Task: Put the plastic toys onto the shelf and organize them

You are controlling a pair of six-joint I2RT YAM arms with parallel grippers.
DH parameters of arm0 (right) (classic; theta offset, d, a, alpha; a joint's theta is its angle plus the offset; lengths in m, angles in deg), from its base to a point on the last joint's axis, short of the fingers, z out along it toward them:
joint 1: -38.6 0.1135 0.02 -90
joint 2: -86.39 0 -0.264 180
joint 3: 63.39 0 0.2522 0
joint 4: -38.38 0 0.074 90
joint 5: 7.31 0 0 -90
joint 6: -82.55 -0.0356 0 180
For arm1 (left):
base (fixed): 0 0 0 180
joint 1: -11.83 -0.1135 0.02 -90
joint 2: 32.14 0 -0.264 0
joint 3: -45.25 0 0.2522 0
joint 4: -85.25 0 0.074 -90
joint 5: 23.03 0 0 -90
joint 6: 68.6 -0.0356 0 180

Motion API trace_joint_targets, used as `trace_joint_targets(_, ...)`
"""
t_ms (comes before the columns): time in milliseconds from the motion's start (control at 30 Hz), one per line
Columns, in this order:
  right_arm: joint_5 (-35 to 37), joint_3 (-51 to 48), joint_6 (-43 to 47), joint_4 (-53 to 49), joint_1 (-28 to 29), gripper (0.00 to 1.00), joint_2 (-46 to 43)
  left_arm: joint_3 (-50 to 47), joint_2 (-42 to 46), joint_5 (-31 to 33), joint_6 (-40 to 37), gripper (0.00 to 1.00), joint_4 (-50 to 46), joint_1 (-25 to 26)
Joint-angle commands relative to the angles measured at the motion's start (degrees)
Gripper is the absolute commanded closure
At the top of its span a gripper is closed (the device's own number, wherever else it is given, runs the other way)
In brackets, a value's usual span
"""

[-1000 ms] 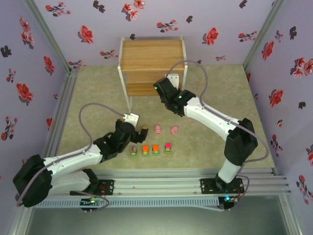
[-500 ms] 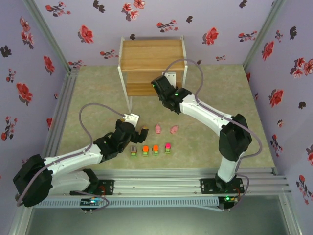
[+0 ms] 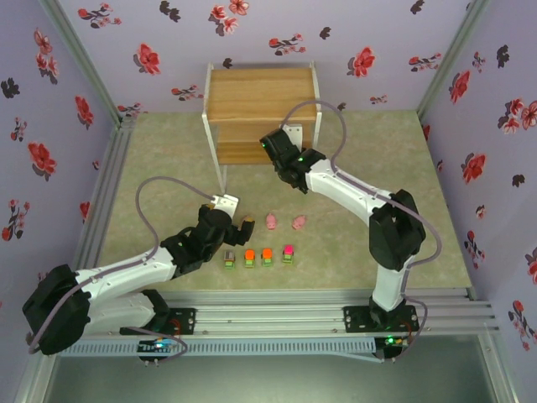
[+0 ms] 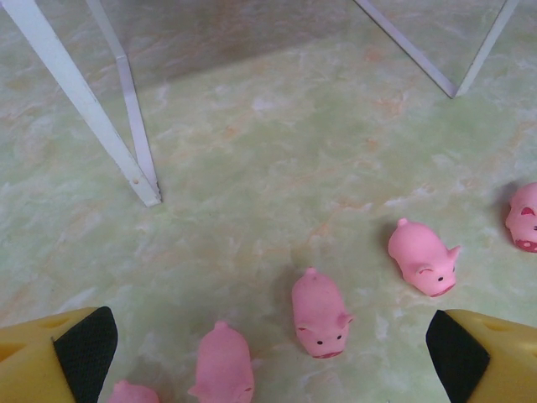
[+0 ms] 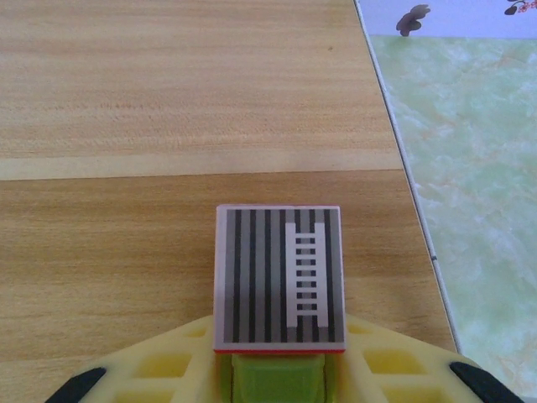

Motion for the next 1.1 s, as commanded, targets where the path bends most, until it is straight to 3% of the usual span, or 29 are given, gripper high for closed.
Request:
trace_joint_targets(0,1.9,1.6,0.7,1.5,-0.7,0.94,0.5,1.5,-0.7,-0.4,0.5,0.01,1.0,-0.5)
trace_joint_targets(800,1.1,2.2,0.6,1.4,-2.5,0.89,2.4,1.8,-1.1,-0.7,0.6,0.01,0.9,-0.6)
trace_joint_targets(1067,1.1,2.6,0.7,1.1,-2.5,0.82,2.9,2.0,-1.4,-1.1,0.9,0.01,0.9,-0.6)
